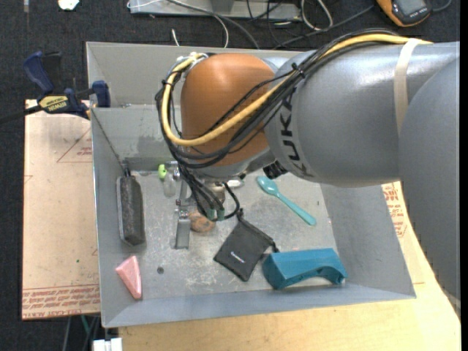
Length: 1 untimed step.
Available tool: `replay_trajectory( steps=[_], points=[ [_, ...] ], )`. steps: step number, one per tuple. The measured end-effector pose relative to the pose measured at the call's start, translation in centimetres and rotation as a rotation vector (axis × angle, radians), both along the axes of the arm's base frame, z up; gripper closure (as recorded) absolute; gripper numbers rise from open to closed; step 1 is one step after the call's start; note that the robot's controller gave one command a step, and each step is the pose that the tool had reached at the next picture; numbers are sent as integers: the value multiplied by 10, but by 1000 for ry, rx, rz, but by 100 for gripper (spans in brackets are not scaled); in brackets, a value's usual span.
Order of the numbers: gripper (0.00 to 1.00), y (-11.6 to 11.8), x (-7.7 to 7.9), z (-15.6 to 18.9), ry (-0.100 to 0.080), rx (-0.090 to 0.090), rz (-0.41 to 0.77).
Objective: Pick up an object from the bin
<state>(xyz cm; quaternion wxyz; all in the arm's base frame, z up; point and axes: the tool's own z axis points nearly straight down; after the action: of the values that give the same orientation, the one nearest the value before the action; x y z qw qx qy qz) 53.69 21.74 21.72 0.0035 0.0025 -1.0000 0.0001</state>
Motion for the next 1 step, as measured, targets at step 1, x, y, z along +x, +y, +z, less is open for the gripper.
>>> replay_trajectory(
  steps=[1],
  points=[
    [0,-1,2,5,-8,2,-4]
  ],
)
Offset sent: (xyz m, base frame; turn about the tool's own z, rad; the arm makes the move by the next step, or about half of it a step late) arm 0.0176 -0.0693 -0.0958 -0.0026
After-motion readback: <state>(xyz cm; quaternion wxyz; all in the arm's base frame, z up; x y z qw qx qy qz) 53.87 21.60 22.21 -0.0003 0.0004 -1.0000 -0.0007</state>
